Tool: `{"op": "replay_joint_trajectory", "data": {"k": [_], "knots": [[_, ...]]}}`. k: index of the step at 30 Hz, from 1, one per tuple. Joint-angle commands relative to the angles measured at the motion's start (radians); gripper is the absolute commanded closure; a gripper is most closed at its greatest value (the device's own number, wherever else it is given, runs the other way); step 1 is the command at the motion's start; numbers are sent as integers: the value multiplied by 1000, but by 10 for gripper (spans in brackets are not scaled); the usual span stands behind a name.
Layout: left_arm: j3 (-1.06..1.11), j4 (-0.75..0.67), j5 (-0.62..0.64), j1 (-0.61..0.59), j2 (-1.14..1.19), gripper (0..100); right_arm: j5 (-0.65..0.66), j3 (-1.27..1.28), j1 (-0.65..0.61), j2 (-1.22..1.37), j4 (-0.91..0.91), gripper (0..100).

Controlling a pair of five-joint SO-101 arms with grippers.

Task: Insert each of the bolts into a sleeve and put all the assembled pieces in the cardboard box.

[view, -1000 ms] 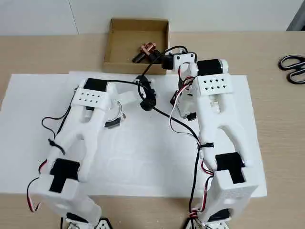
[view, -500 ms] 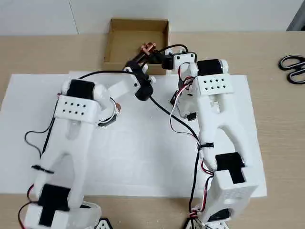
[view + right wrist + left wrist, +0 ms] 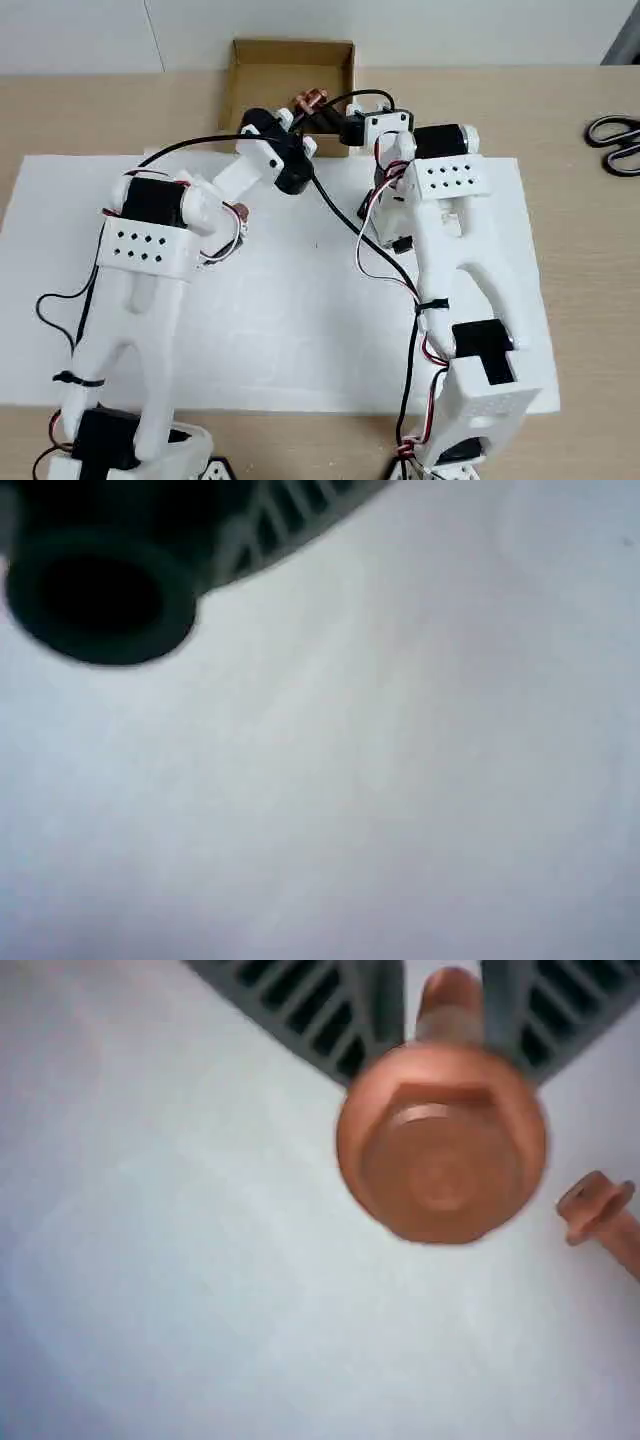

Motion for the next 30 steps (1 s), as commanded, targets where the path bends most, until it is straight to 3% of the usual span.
{"op": "replay_joint_trajectory", "data": {"k": [1,30], "knots": [[-42,5,12,-3,-46,995,11,-5,8,-67,-4,995],[-38,21,89,5,-49,995,11,61,7,-59,-13,995]]}}
